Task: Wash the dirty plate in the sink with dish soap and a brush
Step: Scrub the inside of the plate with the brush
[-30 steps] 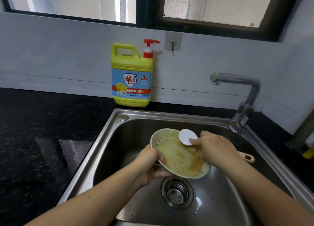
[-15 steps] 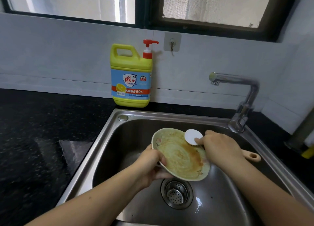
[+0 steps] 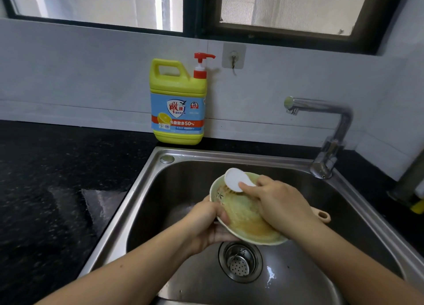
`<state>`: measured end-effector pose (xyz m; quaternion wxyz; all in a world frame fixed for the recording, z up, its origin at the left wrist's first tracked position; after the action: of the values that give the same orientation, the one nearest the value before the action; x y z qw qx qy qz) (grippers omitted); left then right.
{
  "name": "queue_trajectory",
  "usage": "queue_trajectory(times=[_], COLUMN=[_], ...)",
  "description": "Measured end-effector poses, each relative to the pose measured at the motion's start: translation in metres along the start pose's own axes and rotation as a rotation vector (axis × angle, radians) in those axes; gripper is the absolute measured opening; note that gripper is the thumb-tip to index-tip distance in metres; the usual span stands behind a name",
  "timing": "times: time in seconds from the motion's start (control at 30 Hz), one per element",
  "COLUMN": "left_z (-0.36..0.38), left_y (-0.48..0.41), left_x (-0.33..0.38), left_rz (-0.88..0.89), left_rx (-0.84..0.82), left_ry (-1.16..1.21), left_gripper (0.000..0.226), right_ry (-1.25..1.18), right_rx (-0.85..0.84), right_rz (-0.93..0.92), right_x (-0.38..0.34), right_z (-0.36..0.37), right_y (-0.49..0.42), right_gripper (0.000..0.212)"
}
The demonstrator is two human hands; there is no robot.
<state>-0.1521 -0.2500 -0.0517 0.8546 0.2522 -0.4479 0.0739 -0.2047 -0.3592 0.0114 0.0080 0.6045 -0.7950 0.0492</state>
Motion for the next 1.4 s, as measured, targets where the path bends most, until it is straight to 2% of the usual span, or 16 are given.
queue_trajectory(times=[0.13, 0.23, 0.47, 0.63, 0.77, 0.9, 1.0, 1.07, 1.17, 1.27, 1.4], left_z=[0.000, -0.008, -0.015, -0.008, 0.001, 0.003, 0.001, 0.000, 0.004, 0.004, 0.002], left_y=[0.000, -0.002, -0.003, -0.004, -0.002, -0.002, -0.002, -0.002, -0.003, -0.003, -0.002], left_x=[0.001, 0.005, 0.004, -0.001, -0.005, -0.006, -0.004, -0.003, -0.002, 0.002, 0.005], left_rz=[0.023, 0.089, 0.108, 0.069, 0.028, 0.019, 0.040, 0.044, 0.048, 0.077, 0.100], left_rx=[0.029, 0.091, 0.136, 0.095, 0.017, -0.023, -0.019, -0.008, -0.021, -0.004, 0.013], left_ry=[0.034, 0.029, 0.015, 0.011, 0.047, 0.054, 0.062, 0.049, 0.046, 0.058, 0.069], left_gripper=[0.045, 0.052, 0.062, 0.059, 0.052, 0.050, 0.052, 0.053, 0.051, 0.053, 0.049], right_ry=[0.121, 0.181, 0.228, 0.273, 0.131, -0.040, -0.067, -0.050, 0.050, 0.166, 0.198], right_rx=[-0.031, -0.111, -0.361, -0.269, -0.103, -0.092, -0.111, -0.096, -0.011, -0.020, -0.033], right_rz=[0.208, 0.298, 0.296, 0.291, 0.208, 0.064, -0.018, 0.021, 0.172, 0.286, 0.299], right_x=[0.023, 0.037, 0.024, 0.013, 0.001, -0.015, -0.027, -0.020, 0.005, 0.017, 0.012], right_z=[-0.008, -0.010, 0.000, 0.001, 0.001, 0.005, 0.004, -0.001, -0.013, -0.019, -0.017], right_y=[0.003, 0.006, 0.008, 0.010, 0.006, 0.004, 0.004, 0.003, 0.005, 0.010, 0.010], right_gripper=[0.045, 0.031, 0.025, 0.033, 0.042, 0.051, 0.049, 0.050, 0.047, 0.041, 0.038])
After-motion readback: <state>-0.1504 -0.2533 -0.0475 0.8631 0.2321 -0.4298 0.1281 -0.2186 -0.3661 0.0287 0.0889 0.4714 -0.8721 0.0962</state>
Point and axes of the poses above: each hand's wrist, its own y-axis away from the middle knuckle, its own z-axis out of the palm, x = y × z, the point moved 7 cm from there along -y, towards the middle knuckle, and after that the axes turned 8 degrees about -x, right-handed, at the moved point
